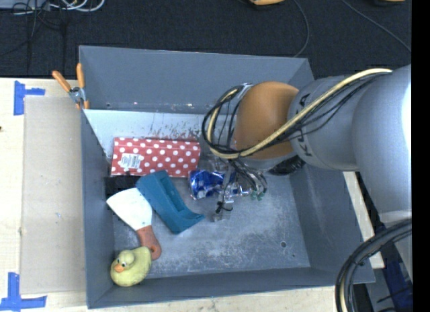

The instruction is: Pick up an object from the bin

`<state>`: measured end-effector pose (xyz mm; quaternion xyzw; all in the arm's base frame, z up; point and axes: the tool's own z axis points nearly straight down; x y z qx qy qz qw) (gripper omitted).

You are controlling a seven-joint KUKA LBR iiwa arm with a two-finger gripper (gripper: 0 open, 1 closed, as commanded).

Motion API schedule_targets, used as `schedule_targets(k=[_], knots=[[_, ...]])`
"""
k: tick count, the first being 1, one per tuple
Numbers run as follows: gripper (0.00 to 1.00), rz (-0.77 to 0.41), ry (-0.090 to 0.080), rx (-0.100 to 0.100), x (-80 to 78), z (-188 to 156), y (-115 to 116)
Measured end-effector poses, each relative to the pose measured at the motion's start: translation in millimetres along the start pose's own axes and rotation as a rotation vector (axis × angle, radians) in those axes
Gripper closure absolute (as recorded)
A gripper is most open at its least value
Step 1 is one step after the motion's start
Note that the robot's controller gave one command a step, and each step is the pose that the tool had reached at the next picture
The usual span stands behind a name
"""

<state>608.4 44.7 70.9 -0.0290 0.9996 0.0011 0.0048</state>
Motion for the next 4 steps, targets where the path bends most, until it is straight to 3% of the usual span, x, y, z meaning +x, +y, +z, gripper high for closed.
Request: schedule_targets(k=[1,3,4], knots=[[1.00,0.036,0.006,0.001,9.2,-2,5],[1.00,0.038,0.006,0.000,9.2,-3,5],[1.00,0.038,0.015,0.001,11.9,-14,5]])
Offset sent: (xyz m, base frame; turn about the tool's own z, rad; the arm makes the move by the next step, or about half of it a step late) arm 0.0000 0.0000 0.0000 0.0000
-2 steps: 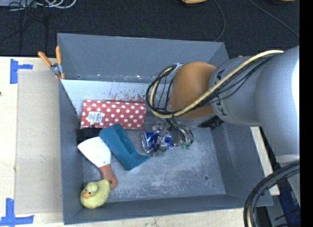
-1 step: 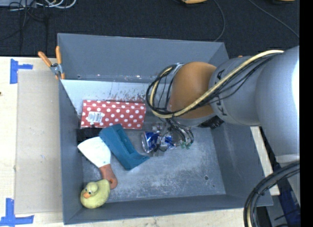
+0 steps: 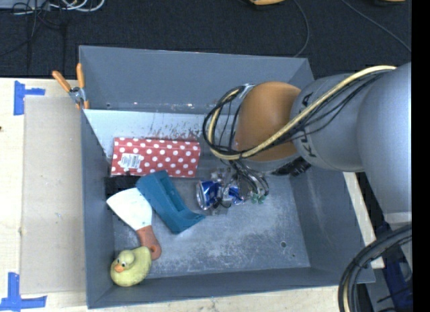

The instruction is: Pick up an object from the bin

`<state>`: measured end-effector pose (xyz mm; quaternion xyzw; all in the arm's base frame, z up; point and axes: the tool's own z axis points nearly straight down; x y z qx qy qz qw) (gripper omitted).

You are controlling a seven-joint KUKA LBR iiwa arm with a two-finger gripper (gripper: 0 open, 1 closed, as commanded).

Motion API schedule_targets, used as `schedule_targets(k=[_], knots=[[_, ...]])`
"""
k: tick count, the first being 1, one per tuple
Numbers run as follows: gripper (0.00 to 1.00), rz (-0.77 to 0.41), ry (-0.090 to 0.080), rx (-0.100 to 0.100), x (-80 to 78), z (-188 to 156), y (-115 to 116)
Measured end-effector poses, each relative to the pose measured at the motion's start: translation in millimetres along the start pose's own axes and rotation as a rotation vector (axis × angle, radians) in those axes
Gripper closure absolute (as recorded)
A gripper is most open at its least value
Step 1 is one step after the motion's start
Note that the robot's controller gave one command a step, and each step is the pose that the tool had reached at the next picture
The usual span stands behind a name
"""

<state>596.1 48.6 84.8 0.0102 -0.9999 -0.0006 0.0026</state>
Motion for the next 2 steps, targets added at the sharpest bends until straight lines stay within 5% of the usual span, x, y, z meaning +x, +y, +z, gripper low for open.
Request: schedule_targets(k=[2], knots=[[1.00,0.001,-0.006,0.000,-1.6,-51,0]])
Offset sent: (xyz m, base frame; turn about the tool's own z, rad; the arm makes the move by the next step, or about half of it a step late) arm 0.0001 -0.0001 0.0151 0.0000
